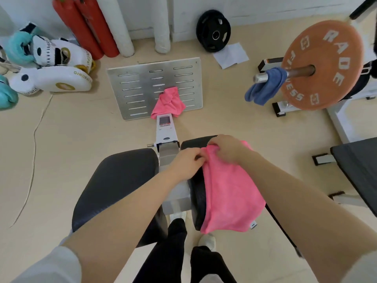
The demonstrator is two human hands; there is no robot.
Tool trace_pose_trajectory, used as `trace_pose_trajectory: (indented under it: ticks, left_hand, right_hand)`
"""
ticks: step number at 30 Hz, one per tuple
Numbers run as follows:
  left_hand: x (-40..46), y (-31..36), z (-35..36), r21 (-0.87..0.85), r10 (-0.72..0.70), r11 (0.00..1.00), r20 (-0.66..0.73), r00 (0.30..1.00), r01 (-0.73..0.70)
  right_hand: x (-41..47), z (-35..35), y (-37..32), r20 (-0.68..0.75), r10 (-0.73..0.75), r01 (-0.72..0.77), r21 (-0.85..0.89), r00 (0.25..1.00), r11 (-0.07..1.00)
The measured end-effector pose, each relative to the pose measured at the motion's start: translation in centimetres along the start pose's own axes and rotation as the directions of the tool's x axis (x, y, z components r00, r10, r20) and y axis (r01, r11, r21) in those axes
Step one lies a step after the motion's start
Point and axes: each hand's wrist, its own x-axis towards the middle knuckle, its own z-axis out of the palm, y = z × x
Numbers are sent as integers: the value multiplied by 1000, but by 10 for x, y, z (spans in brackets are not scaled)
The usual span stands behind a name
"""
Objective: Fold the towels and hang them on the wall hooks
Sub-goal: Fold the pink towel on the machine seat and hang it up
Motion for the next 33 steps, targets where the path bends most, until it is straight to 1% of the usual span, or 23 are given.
trace_pose_trajectory:
  ticks: [3,5,7,8,10,11,12,13,14,16,17,19,20,23,25,29,33]
  left_hand:
    - [12,-2,0,-95,-23,995,0,1000,23]
    - [17,1,1,-157,-74,985,-9,997,71]
    - [21,5,2,-136,-97,986,-13,995,94]
    - [23,7,3,-93,-94,991,-15,995,92]
    - [26,12,3,-31,-80,996,-5,997,80]
    - [27,15,3,-33,-73,997,8,997,74]
    - [28,18,5,-62,-61,996,23,998,63]
    - [28,21,6,-128,-43,991,38,998,47]
    - [28,24,8,-230,-27,972,54,998,39]
    - [25,32,11,-454,-2,890,89,996,42]
    - [23,35,13,-539,6,841,99,995,49]
    - [21,38,19,-625,-4,778,85,996,57]
    - [20,38,21,-638,-18,768,66,998,56]
    - [16,40,26,-621,-38,784,-13,999,22]
    - [15,42,26,-629,-62,778,-55,997,14]
    - [14,44,30,-610,-166,791,-143,976,45]
    - [15,43,33,-624,-267,777,-205,942,85]
  right_hand:
    - [-4,-4,8,-138,-75,93,128,988,987]
    - [-13,-7,14,-246,-80,135,214,966,968]
    - [-26,-9,21,-335,-43,164,343,941,925]
    - [-33,-10,24,-355,-4,171,441,935,881]
    - [-45,-11,29,-347,69,191,659,935,728]
    - [-49,-10,32,-346,99,200,729,933,655]
    - [-51,-10,36,-352,125,207,763,928,612]
    - [-53,-10,39,-360,140,212,775,922,595]
    - [-53,-9,43,-368,143,220,778,919,588]
    - [-53,-10,44,-384,122,244,769,915,591]
    - [-52,-10,43,-390,103,254,755,915,604]
    - [-49,-11,42,-405,59,267,698,913,664]
    - [-49,-11,41,-401,41,269,683,915,679]
    - [-51,-12,36,-380,-8,302,723,925,621]
    - [-50,-11,35,-376,-34,316,723,926,614]
    - [-46,-13,34,-397,-57,331,669,916,665]
    - [-46,-14,36,-388,-76,347,699,919,625]
